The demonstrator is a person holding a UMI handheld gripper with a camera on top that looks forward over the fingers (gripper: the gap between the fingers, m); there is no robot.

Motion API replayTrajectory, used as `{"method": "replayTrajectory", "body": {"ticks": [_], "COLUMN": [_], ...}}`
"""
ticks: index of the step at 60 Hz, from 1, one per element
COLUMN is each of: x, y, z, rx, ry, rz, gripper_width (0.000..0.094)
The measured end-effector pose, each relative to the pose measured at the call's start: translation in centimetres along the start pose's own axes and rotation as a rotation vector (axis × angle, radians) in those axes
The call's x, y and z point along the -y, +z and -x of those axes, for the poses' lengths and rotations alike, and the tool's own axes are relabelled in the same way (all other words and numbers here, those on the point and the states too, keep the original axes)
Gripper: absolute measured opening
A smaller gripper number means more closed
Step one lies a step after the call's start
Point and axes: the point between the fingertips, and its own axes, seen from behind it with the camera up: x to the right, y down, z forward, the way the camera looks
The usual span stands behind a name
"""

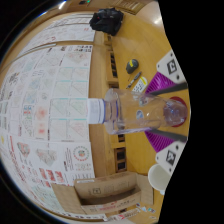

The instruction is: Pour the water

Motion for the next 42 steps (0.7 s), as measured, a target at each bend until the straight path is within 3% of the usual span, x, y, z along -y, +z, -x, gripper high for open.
{"method": "replayTrajectory", "body": {"ticks": [4, 6, 10, 32, 42], "x": [0.1, 0.1, 0.2, -4.9, -6.4], "y": [-0.9, -1.5, -3.5, -23.8, -30.9], "z": [-0.1, -0.3, -0.7, 0.0, -0.4], "rx": [-0.005, -0.015, -0.033, -0.034, -0.047], "ry": [0.002, -0.001, -0.012, -0.021, -0.020], "rz": [0.016, 0.025, 0.042, 0.190, 0.205], "gripper_width": [0.0873, 0.0824, 0.0865, 0.0850, 0.0850]}}
